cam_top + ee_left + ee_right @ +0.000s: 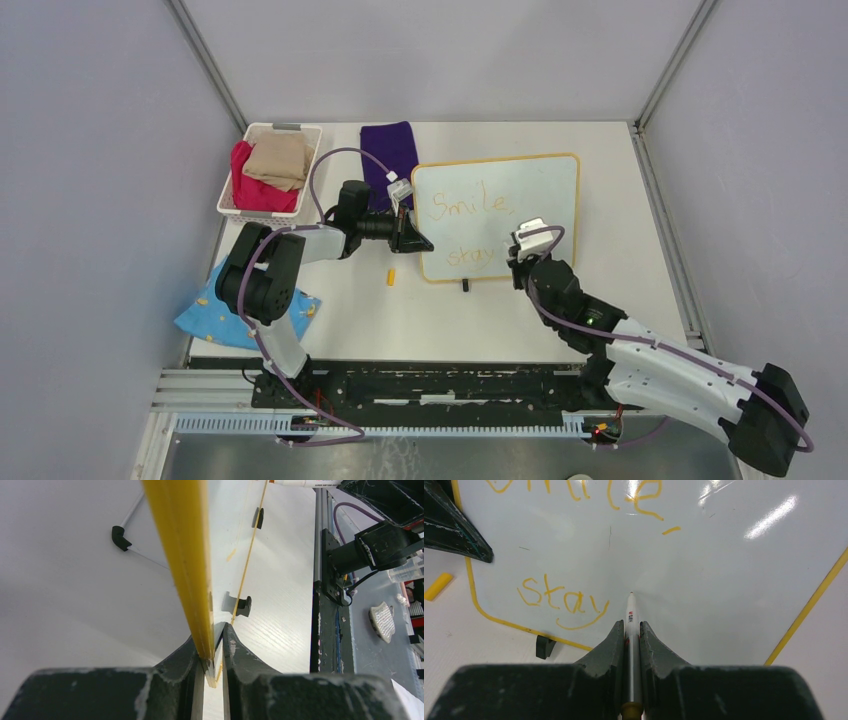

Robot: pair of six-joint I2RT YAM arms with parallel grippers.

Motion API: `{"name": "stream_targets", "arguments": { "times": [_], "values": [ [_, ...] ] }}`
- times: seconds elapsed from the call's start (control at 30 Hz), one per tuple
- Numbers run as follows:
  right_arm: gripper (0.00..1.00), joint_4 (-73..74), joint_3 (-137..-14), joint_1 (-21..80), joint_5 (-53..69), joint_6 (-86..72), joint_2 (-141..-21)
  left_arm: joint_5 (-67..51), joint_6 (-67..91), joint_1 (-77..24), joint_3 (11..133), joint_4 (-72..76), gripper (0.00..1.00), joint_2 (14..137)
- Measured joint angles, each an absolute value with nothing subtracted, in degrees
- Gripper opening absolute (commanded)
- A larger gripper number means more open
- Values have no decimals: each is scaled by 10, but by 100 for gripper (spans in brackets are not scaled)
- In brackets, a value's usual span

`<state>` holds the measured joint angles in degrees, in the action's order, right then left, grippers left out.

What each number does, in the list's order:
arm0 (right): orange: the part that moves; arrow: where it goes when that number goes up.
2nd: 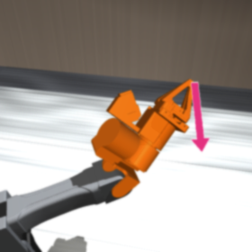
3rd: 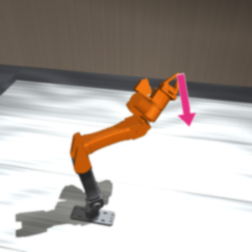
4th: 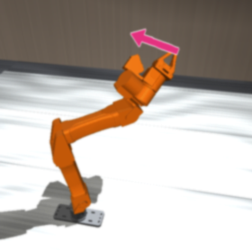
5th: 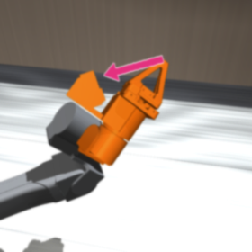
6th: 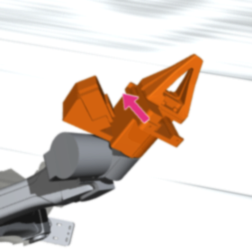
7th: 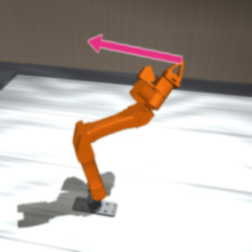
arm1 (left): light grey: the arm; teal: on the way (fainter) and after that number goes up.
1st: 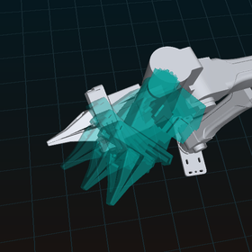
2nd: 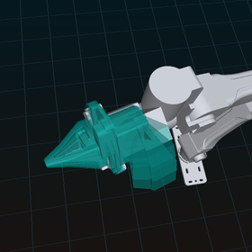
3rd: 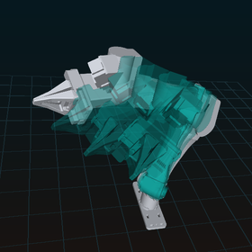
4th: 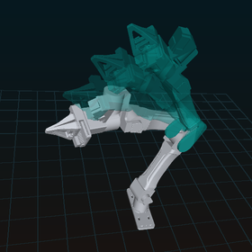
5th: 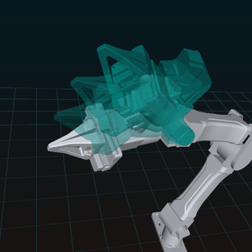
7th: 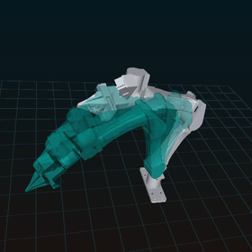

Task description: Write a sentence on the whiteboard

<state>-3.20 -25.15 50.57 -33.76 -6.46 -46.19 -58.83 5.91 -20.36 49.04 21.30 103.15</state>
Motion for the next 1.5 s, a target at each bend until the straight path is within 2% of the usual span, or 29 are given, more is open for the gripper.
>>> {"name": "stream_targets", "arguments": {
  "times": [0.5,1.5],
  "values": [
    [0,-38,-252,497,-346,-66,-481,-588,59,-204,491,212,2,1032],
    [0,-22,-164,496,-303,-124,-398,-589,59,-204,493,211,2,1034]
  ]
}}
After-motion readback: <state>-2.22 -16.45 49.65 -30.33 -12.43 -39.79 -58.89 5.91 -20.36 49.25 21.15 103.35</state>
